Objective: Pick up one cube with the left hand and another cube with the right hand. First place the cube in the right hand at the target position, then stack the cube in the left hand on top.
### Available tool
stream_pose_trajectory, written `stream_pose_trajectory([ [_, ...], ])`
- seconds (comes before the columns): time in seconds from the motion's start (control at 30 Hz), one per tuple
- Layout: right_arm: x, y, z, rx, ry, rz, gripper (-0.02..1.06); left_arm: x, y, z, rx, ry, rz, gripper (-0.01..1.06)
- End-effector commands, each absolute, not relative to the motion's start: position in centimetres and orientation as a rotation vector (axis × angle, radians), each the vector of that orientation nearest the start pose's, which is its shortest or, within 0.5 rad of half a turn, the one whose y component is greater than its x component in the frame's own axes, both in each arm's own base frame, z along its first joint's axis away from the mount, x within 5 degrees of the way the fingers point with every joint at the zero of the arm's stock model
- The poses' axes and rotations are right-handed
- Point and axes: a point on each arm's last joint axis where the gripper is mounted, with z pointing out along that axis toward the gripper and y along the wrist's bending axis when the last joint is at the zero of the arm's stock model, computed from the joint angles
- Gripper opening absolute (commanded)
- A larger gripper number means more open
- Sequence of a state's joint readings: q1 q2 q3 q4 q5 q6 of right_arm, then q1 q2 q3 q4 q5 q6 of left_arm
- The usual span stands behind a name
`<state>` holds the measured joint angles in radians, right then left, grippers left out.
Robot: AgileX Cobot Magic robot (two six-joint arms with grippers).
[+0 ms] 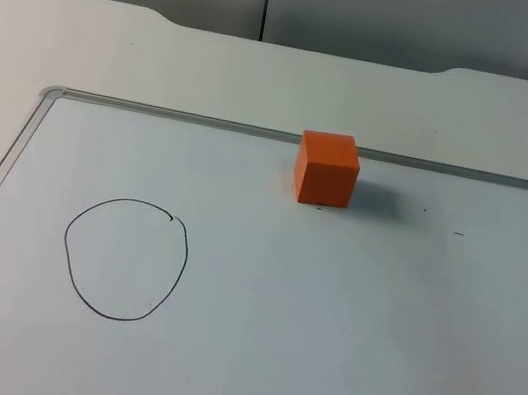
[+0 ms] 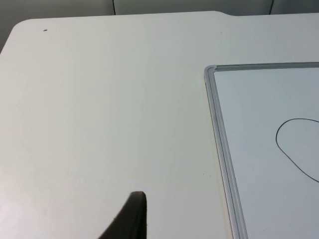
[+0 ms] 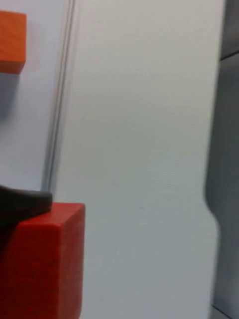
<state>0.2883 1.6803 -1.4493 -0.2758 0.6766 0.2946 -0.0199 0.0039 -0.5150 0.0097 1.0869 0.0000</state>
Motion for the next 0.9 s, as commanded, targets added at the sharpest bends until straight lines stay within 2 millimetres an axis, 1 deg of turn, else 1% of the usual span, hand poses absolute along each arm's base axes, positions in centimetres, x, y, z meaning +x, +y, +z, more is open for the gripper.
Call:
stream_pose_trajectory([
  [0.0,35.0,8.8,36.1,-0.2,2.249,-0.032,0.0,-0.7,0.1,27.9,0.025,2.049,-0.002,1.05],
  [0.03,33.7,8.4,38.1,-0.207,2.194,-0.027,0.0,-0.7,0.1,27.9,0.025,2.049,-0.002,1.05],
  [0.07,32.0,7.9,40.2,-0.214,2.131,-0.024,0.0,-0.7,0.1,27.9,0.025,2.049,-0.002,1.05],
  [0.13,28.6,6.8,43.9,-0.22,2.021,-0.023,0.0,-0.7,0.1,27.9,0.025,2.049,-0.002,1.05],
  [0.17,27.2,6.4,45.0,-0.223,1.993,-0.029,0.0,-0.7,0.1,27.9,0.025,2.049,-0.002,1.05],
  [0.2,27.2,6.4,45.0,-0.223,1.993,-0.029,0.0,-0.7,0.1,27.9,0.025,2.049,-0.002,1.05],
  [0.23,25.4,5.9,46.2,-0.224,1.963,-0.033,0.0,-0.7,0.1,27.9,0.025,2.049,-0.002,1.05],
  [0.27,23.1,5.3,47.6,-0.228,1.928,-0.017,0.0,-0.7,0.1,27.9,0.025,2.049,-0.002,1.05],
  [0.3,21.9,5.1,48.2,-0.238,1.917,-0.001,0.0,-0.7,0.1,27.9,0.025,2.049,-0.002,1.05],
  [0.33,21.2,4.9,48.5,-0.241,1.908,0.002,0.0,-0.7,0.1,27.9,0.025,2.049,-0.002,1.05],
  [0.4,18.6,4.3,49.7,-0.241,1.871,0.03,0.0,-0.7,0.1,27.9,0.025,2.049,-0.002,1.05],
  [0.43,18.6,4.3,49.7,-0.241,1.871,0.03,0.0,-0.7,0.1,27.9,0.025,2.049,-0.002,1.05],
  [0.5,16.6,3.8,50.5,-0.241,1.84,0.039,0.0,-0.7,0.1,27.9,0.02,2.049,-0.005,1.05],
  [0.53,15.1,3.3,50.8,-0.234,1.818,0.044,0.0,-0.7,0.1,27.9,0.02,2.049,-0.005,1.05],
  [0.57,14.4,3.1,50.8,-0.236,1.806,0.042,0.0,-0.7,0.0,27.9,0.021,2.049,-0.021,1.05],
  [0.6,14.4,3.1,50.8,-0.236,1.806,0.042,0.0,-0.7,0.0,27.9,0.021,2.049,-0.021,1.05],
  [0.7,12.4,2.5,50.4,-0.234,1.773,0.045,0.0,-0.8,-0.6,28.0,0.025,2.044,-0.107,1.05],
  [0.77,11.9,2.4,50.0,-0.234,1.771,0.043,0.0,-1.0,-1.1,28.6,0.03,2.021,-0.18,1.05],
  [0.8,11.9,2.4,50.0,-0.234,1.771,0.043,0.0,-1.0,-1.1,28.6,0.03,2.021,-0.18,1.05],
  [0.87,11.6,2.3,50.0,-0.235,1.77,0.048,0.0,-0.8,-1.5,30.0,0.05,1.99,-0.233,1.05],
])
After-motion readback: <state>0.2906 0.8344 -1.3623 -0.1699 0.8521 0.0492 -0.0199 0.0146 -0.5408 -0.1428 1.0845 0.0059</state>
